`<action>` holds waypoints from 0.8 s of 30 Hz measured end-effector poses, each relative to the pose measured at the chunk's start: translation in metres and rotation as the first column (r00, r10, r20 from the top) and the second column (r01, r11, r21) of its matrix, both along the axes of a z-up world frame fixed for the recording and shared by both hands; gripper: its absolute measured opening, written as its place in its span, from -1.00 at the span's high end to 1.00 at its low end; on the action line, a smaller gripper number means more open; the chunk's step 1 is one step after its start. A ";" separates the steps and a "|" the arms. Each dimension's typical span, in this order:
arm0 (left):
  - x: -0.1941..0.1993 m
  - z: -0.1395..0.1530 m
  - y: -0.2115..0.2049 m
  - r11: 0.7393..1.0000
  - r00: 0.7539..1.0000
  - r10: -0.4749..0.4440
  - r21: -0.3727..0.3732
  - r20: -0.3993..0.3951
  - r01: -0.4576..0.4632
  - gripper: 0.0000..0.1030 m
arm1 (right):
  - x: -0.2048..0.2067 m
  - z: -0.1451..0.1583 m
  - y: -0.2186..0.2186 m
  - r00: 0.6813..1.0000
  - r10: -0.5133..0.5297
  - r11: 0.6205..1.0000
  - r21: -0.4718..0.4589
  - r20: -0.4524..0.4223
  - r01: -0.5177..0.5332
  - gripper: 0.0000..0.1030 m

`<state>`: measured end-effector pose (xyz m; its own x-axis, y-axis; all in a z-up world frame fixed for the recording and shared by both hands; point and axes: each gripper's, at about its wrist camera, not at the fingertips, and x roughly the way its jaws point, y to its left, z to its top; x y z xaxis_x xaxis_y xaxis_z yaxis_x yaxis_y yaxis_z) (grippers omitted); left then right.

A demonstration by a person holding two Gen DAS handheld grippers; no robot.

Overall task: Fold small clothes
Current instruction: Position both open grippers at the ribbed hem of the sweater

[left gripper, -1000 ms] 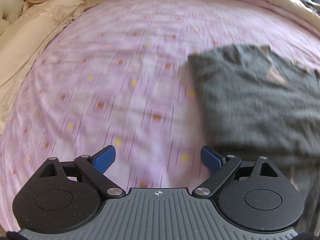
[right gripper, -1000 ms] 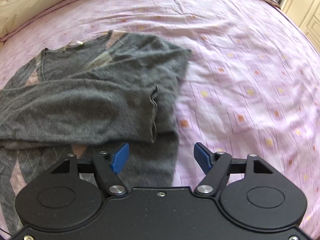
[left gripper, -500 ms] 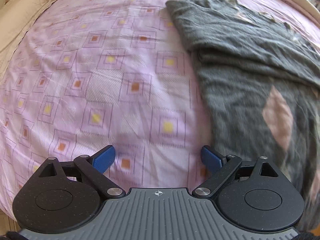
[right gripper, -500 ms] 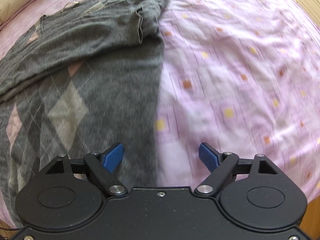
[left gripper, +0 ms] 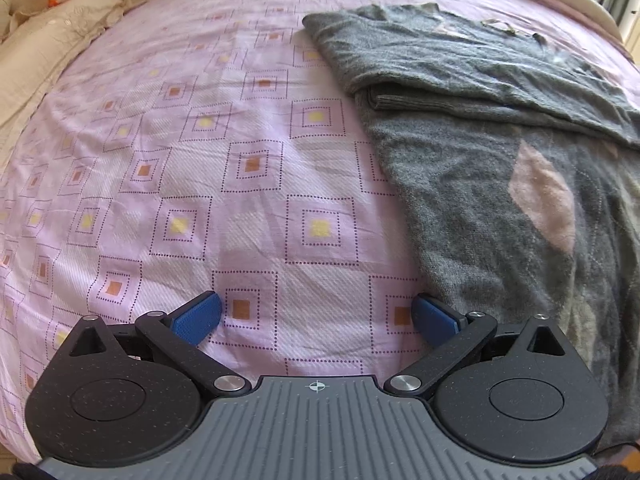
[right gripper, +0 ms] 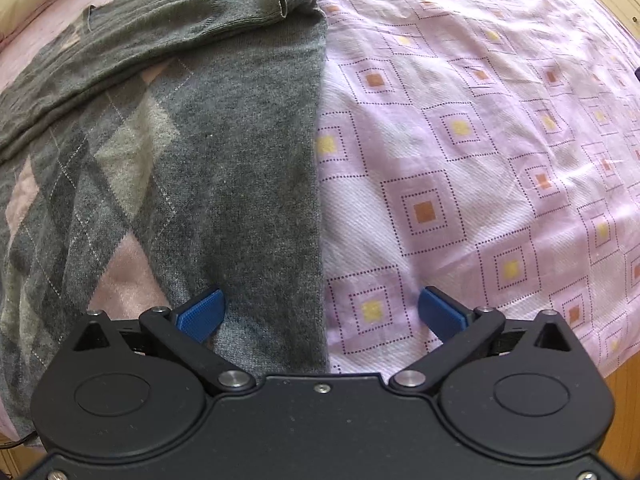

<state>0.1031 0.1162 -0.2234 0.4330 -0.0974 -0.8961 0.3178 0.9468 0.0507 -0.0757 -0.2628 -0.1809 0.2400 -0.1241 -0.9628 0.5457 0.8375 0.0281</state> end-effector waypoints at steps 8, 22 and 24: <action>-0.008 0.005 0.002 1.000 0.999 0.018 -0.004 -0.028 -0.018 -0.97 | -0.017 0.002 0.010 0.998 0.042 0.999 -0.022 0.047 -0.041 -1.00; -0.093 0.012 0.005 1.000 0.994 0.004 0.011 -0.107 -0.003 -0.71 | -0.079 0.008 0.034 0.934 0.348 0.937 0.012 0.086 -0.350 -1.00; -0.101 0.012 0.004 1.000 0.994 0.009 0.008 -0.112 -0.008 -0.71 | -0.092 0.011 0.036 0.925 0.361 0.930 0.029 0.115 -0.367 -0.97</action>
<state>0.0026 0.1202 -0.2119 0.3302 -0.0873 -0.9399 0.3139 0.9492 0.0221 -0.1682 -0.2266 -0.1696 0.3602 0.0375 -0.9321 0.1953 0.9740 0.1146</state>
